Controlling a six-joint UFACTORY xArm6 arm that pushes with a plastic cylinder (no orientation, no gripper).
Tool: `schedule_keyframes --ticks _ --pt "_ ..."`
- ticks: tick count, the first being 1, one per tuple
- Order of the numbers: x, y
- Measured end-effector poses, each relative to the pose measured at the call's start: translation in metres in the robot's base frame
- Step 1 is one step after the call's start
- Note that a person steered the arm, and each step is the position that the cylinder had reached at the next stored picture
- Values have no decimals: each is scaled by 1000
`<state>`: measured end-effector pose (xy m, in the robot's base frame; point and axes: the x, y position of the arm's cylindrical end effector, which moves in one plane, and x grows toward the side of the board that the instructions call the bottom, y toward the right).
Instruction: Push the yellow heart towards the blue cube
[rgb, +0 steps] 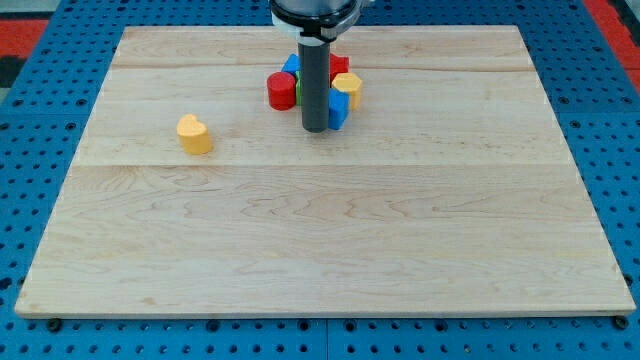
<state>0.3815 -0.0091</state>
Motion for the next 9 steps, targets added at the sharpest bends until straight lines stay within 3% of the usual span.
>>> schedule_keyframes --ticks 3,4,5,6,7,9 --pt "5 -2" --pt "51 -6" --pt "72 -76" --pt "73 -149" --pt "56 -181" --pt "39 -156"
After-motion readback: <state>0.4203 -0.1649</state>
